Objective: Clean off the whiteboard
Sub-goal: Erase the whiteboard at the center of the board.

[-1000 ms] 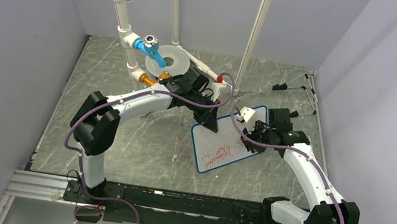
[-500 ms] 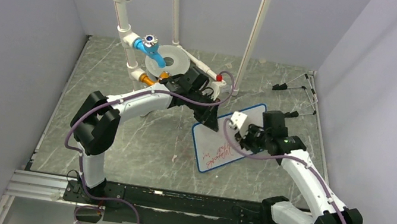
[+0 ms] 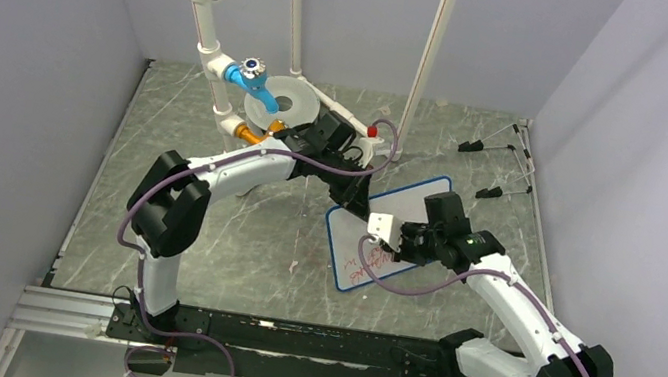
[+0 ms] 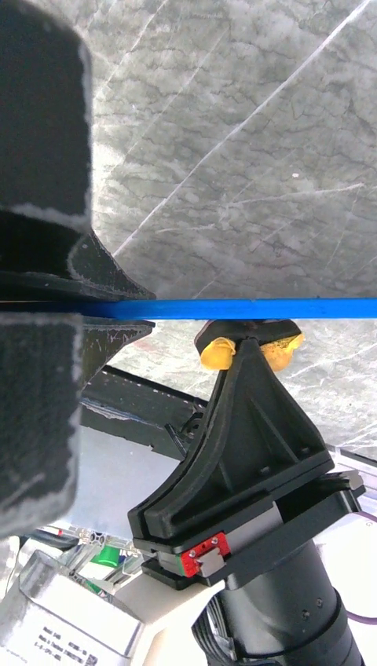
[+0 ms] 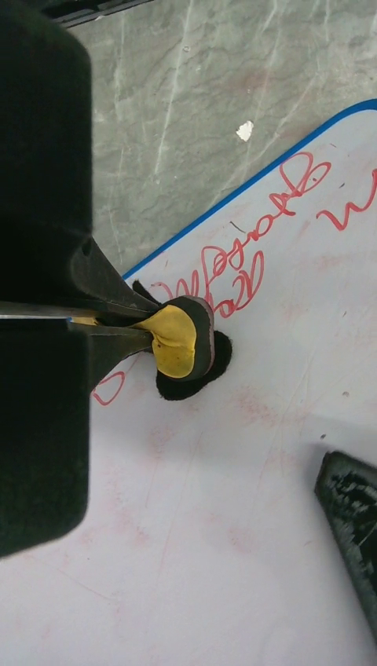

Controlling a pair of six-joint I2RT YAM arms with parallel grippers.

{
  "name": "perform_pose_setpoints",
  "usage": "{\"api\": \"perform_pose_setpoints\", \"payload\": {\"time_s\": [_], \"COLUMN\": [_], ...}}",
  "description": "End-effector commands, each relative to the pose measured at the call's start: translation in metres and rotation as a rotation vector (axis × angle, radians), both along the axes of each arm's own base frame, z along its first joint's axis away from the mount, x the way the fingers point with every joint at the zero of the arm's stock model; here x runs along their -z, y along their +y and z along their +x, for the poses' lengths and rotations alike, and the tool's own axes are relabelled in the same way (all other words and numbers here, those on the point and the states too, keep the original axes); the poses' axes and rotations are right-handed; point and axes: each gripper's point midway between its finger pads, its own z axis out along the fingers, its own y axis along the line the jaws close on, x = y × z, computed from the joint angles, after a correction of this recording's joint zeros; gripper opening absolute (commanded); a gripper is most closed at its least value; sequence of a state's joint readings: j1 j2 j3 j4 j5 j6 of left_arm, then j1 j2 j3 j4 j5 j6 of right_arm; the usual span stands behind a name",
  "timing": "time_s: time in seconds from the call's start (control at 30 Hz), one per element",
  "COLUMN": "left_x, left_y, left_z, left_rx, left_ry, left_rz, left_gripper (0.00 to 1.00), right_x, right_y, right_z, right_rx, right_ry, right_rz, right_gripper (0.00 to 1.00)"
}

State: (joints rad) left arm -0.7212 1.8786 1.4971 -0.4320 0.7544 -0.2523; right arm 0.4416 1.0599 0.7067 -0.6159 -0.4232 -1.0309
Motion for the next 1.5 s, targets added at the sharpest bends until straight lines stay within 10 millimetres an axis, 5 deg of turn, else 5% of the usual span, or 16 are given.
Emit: {"api": "perform_pose_setpoints", "payload": {"time_s": [0.0, 0.1, 0.43, 0.67, 0.87, 1.0, 1.2, 1.47], "left_x": [-0.042, -0.044, -0.04, -0.034, -0.031, -0.026, -0.023, -0.024], "left_y": [-0.017, -0.017, -0.015, -0.018, -0.017, -0.015, -0.015, -0.017], "left_z": [-0.007, -0.007, -0.012, -0.01, -0.012, -0.012, -0.018, -0.016], "left_rx": [0.072, 0.062, 0.032, 0.034, 0.035, 0.036, 0.041, 0.045], "left_ry": [0.019, 0.03, 0.069, 0.098, 0.1, 0.101, 0.098, 0.091], "left_rz": [-0.142, -0.14, -0.126, -0.111, -0.102, -0.084, -0.067, -0.062], "left_gripper": [0.0, 0.0, 0.0, 0.0, 0.0, 0.0, 0.0, 0.0], "right_x": [-0.014, -0.008, -0.033, -0.019, -0.008, -0.007, -0.051, 0.005], "right_y": [0.018, 0.015, 0.041, 0.071, 0.077, 0.077, 0.085, 0.066], "right_z": [-0.008, -0.016, -0.025, -0.044, -0.07, -0.061, -0.021, -0.065], "right_rx": [-0.17, -0.266, -0.288, -0.383, -0.48, -0.424, -0.211, -0.435], "right_ry": [-0.071, -0.095, -0.137, -0.159, -0.152, -0.183, -0.314, -0.191], "right_rz": [0.048, -0.002, 0.038, -0.025, -0.089, -0.12, -0.075, -0.265], "right_gripper": [0.0, 0.0, 0.0, 0.0, 0.0, 0.0, 0.0, 0.0]}}
